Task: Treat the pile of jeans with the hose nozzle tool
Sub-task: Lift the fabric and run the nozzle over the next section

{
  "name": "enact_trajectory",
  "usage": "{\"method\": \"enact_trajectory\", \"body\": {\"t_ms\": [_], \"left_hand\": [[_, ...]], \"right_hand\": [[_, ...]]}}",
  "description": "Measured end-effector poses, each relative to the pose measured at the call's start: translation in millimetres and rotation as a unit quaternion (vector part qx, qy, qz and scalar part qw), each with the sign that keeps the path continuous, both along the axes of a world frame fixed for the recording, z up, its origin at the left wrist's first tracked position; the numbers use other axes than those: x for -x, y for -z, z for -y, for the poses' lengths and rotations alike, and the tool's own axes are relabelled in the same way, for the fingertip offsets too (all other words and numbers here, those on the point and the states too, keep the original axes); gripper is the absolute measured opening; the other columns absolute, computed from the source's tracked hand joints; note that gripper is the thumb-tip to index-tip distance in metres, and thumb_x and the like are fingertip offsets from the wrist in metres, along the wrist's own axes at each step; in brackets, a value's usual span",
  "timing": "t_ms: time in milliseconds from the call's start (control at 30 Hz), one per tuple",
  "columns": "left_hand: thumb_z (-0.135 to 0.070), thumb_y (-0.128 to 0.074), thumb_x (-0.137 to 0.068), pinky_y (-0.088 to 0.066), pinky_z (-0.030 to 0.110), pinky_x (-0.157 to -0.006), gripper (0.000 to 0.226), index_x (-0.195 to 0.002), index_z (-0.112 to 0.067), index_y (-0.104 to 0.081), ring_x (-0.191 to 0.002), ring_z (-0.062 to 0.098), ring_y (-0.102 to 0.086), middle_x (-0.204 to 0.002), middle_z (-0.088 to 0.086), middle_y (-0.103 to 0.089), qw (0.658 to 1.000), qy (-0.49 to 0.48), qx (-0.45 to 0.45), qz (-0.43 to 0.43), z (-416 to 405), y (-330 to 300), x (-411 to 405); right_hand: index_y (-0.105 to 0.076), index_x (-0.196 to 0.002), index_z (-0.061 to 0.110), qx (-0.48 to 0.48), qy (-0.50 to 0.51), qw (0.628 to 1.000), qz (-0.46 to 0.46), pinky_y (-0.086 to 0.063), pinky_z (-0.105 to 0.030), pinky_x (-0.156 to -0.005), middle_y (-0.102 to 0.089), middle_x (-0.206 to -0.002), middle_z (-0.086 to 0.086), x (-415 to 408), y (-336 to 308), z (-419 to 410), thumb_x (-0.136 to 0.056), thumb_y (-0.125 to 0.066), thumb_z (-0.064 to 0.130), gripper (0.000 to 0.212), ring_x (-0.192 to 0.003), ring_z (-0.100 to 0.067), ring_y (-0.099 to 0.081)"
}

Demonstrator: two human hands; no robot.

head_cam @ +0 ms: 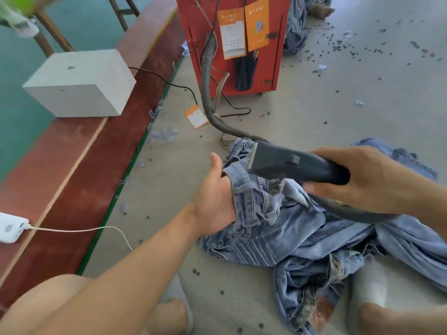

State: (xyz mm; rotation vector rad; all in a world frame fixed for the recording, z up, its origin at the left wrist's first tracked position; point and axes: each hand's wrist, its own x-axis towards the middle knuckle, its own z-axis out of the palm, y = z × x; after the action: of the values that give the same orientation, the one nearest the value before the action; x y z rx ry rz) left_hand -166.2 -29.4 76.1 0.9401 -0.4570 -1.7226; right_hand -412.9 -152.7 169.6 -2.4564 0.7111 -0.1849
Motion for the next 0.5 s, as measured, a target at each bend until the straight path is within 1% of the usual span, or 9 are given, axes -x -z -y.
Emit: {"method": "enact_trajectory", "body": {"t_ms": [67, 133, 200, 233, 300, 367, 400, 433, 500], "left_hand": [[-0.057, -0.027, -0.108, -0.037, 0.056, -0.119, 0.067, -0.150, -0.010, -0.051, -0.139, 0.037, -0.052, -0.149, 0.020, -0.055, 0.999, -0.015, 0.007, 0.051, -8.2, 9.6, 9.6], [-0.033, -0.058, -0.095, -0.038, 0.064, -0.115, 0.056, -0.132, 0.009, -0.058, -0.128, 0.040, -0.058, -0.135, 0.024, -0.062, 0.994, -0.039, 0.001, 0.102, -15.5, 14.6, 14.5], [-0.026, -0.066, -0.079, -0.041, 0.068, -0.109, 0.053, -0.112, 0.015, -0.059, -0.110, 0.040, -0.062, -0.112, 0.024, -0.065, 0.977, -0.056, 0.006, 0.205, -21.3, 16.3, 13.0], [-0.026, -0.067, -0.077, -0.047, 0.062, -0.104, 0.047, -0.106, 0.011, -0.061, -0.104, 0.039, -0.065, -0.106, 0.023, -0.068, 0.957, -0.047, 0.015, 0.286, -23.5, 15.6, 10.7], [-0.028, -0.065, -0.078, -0.056, 0.046, -0.093, 0.028, -0.087, -0.002, -0.067, -0.094, 0.028, -0.069, -0.098, 0.012, -0.074, 0.886, 0.015, 0.056, 0.459, -27.7, 16.5, 5.1], [-0.026, -0.064, -0.078, -0.043, 0.030, -0.105, 0.023, -0.075, -0.004, -0.067, -0.112, 0.004, -0.061, -0.107, -0.005, -0.072, 0.794, 0.061, 0.142, 0.588, -29.7, 19.3, 0.3], [-0.024, -0.066, -0.078, -0.030, 0.030, -0.118, 0.021, -0.075, -0.004, -0.070, -0.134, 0.001, -0.048, -0.122, -0.007, -0.068, 0.740, 0.068, 0.197, 0.639, -29.6, 21.6, -1.9], [-0.023, -0.067, -0.077, -0.016, 0.039, -0.127, 0.018, -0.079, -0.007, -0.075, -0.150, 0.009, -0.034, -0.135, -0.004, -0.064, 0.681, 0.078, 0.248, 0.685, -29.8, 22.6, -3.8], [-0.025, -0.068, -0.077, -0.006, 0.060, -0.126, 0.025, -0.096, -0.013, -0.079, -0.158, 0.029, -0.020, -0.143, 0.006, -0.062, 0.560, 0.116, 0.314, 0.758, -32.5, 23.1, -3.2]], "right_hand": [[-0.061, -0.112, 0.054, 0.008, 0.025, 1.000, -0.016, -0.046, -0.020, -0.055, -0.068, -0.082, 0.024, 7.9, -4.2, 6.9, -0.084, -0.057, 0.072, 0.034, -0.069, 0.001, -0.066], [-0.060, -0.117, 0.057, 0.020, 0.042, 0.998, -0.042, -0.052, -0.029, -0.058, -0.069, -0.084, 0.025, 16.0, -3.6, 15.1, -0.082, -0.056, 0.075, 0.039, -0.071, 0.003, -0.066], [-0.059, -0.117, 0.060, 0.020, 0.042, 0.996, -0.070, -0.055, -0.033, -0.062, -0.069, -0.087, 0.027, 22.9, -1.7, 21.8, -0.080, -0.057, 0.077, 0.041, -0.075, 0.005, -0.066], [-0.059, -0.117, 0.059, 0.016, 0.034, 0.996, -0.082, -0.056, -0.035, -0.064, -0.069, -0.088, 0.027, 25.1, -1.5, 24.4, -0.080, -0.056, 0.080, 0.043, -0.076, 0.004, -0.066], [-0.059, -0.119, 0.060, 0.011, 0.013, 0.995, -0.101, -0.057, -0.036, -0.067, -0.071, -0.090, 0.027, 27.3, -2.0, 27.4, -0.080, -0.054, 0.083, 0.046, -0.078, 0.003, -0.068], [-0.059, -0.120, 0.062, 0.004, -0.006, 0.994, -0.110, -0.057, -0.036, -0.068, -0.071, -0.090, 0.025, 27.6, -2.3, 28.0, -0.081, -0.055, 0.081, 0.043, -0.077, 0.001, -0.069], [-0.059, -0.119, 0.063, 0.001, -0.014, 0.994, -0.112, -0.057, -0.035, -0.068, -0.071, -0.087, 0.024, 27.1, -2.3, 27.8, -0.081, -0.055, 0.081, 0.042, -0.075, 0.000, -0.069], [-0.059, -0.119, 0.064, -0.001, -0.023, 0.993, -0.114, -0.056, -0.034, -0.066, -0.071, -0.085, 0.023, 26.4, -1.9, 27.5, -0.081, -0.055, 0.080, 0.042, -0.073, -0.001, -0.069], [-0.061, -0.117, 0.060, -0.001, -0.038, 0.992, -0.122, -0.054, -0.030, -0.062, -0.070, -0.079, 0.018, 23.2, 0.6, 26.6, -0.082, -0.056, 0.076, 0.039, -0.068, -0.004, -0.067]]}}
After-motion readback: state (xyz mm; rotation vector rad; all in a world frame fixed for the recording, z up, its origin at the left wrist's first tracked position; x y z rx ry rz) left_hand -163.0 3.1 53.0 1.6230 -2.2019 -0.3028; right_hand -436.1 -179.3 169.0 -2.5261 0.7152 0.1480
